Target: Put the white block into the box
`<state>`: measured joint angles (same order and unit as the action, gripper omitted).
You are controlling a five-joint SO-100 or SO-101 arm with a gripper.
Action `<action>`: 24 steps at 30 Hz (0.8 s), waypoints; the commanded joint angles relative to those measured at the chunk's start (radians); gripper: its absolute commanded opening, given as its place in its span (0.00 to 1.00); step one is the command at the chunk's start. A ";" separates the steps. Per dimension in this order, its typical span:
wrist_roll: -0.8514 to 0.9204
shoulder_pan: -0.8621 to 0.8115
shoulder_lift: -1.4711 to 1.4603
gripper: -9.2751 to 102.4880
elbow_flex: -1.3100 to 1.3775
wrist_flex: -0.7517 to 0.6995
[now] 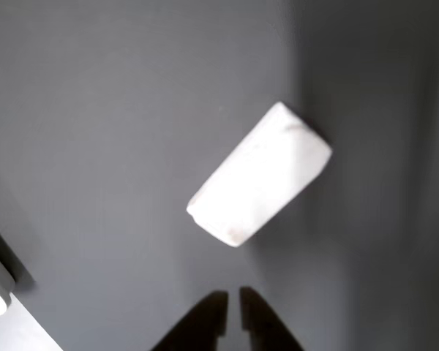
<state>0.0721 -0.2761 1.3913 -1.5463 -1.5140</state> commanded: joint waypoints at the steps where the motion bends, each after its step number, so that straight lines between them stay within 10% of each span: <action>1: 0.058 0.003 0.005 0.07 0.067 -0.006; 24: 0.578 -0.057 0.063 0.07 0.025 0.075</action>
<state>0.6121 -0.3068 1.3913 -1.5355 -1.4404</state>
